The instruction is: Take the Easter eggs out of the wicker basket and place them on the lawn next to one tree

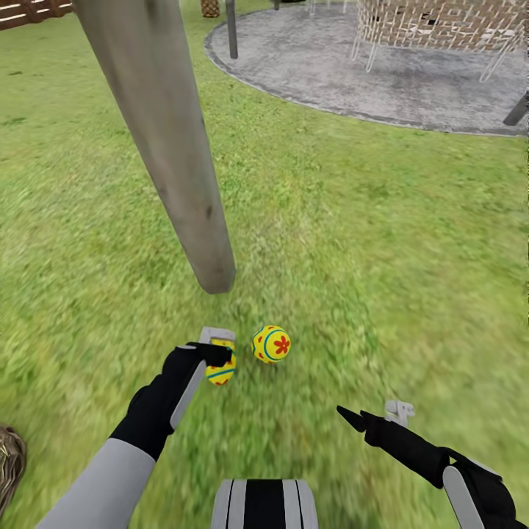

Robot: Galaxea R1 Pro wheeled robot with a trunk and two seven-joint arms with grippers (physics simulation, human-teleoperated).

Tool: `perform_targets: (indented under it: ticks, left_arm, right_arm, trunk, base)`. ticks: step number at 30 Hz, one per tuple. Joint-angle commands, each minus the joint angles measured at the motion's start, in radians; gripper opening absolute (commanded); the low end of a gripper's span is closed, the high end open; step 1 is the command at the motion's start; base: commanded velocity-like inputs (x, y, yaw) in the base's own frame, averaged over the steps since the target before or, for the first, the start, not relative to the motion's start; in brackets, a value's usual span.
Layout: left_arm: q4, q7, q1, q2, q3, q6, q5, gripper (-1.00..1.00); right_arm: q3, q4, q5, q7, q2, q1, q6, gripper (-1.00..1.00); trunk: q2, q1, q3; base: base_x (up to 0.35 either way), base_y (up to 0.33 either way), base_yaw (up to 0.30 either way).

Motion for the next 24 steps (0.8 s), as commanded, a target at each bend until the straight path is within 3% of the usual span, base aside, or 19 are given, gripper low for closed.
perform_targets:
  ticks: [1, 16, 24]
  left_arm:
    - [-0.002, 0.009, 0.0, 0.0, 0.0, 0.015, 0.011, 1.0]
    - [-0.002, 0.01, -0.001, 0.0, 0.004, 0.055, 0.011, 1.0]
    - [-0.002, 0.011, -0.002, 0.0, 0.004, 0.06, 0.011, 1.0]
  right_arm:
    - [-0.001, 0.0, -0.004, 0.001, 0.0, 0.0, 0.007, 1.0]
    - [-0.001, 0.0, -0.004, 0.0, 0.0, 0.0, 0.007, 1.0]
    - [-0.001, 0.0, -0.004, -0.005, 0.001, 0.0, 0.008, 1.0]
  trunk:
    - [0.0, -0.001, 0.003]
    - [0.004, -0.007, 0.061]
    - [0.005, -0.011, 0.092]
  base:
    - [-0.007, 0.0, 0.0]
    - [-0.275, 0.0, 0.0]
    - [-0.066, 0.0, 0.0]
